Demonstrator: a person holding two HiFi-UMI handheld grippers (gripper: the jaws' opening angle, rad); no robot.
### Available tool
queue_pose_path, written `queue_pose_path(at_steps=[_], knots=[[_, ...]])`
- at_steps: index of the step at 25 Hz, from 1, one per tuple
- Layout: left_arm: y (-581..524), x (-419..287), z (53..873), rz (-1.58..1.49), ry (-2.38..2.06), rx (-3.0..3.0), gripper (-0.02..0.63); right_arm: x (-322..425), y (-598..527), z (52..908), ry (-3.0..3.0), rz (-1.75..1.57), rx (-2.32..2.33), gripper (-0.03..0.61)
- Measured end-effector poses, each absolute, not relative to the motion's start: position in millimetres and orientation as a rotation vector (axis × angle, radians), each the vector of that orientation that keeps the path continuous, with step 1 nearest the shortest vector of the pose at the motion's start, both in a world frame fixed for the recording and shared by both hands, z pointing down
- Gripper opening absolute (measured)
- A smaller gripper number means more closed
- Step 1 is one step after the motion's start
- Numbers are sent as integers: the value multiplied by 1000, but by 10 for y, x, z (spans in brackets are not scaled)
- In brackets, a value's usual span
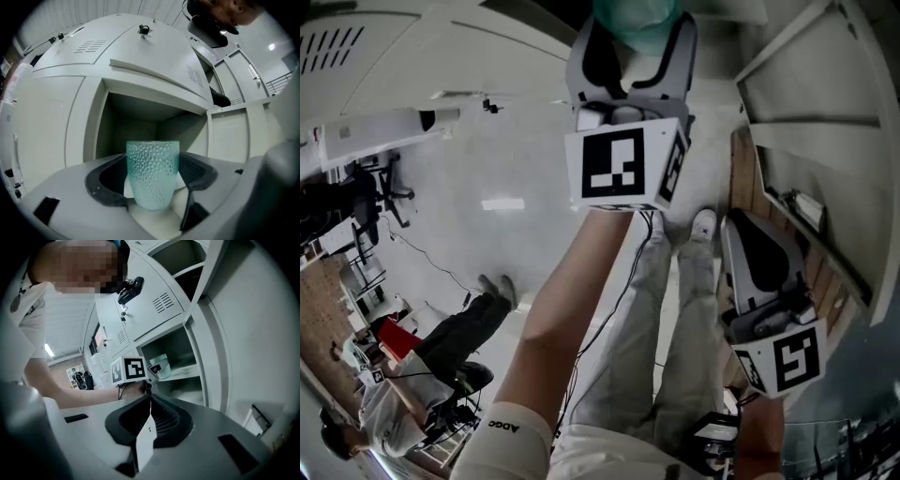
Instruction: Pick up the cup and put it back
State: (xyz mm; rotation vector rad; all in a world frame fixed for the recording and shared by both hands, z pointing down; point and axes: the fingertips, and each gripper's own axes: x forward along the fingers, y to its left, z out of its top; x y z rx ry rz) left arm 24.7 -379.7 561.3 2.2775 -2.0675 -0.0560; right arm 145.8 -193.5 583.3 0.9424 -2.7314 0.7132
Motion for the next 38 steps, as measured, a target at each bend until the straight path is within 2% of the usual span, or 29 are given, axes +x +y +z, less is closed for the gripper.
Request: queue_pose_path(at_steps=[9,19,28,38], knots=[[-2995,-105,5477,-72,-2069,2235,342,1191,-1933,5763,-2758,657,815,26],[-1901,-904,5417,-62,-2213,2102,344,527,-1720,5698,-2794,594,583,26],[-760,-1746,5320,-76,-2312,1952,344,-371,-1003,5718,-2781,569,386,25],[625,-2561,4679,-124,-2385,1876,344,-1192,63,5044,-2827,465,210,26]])
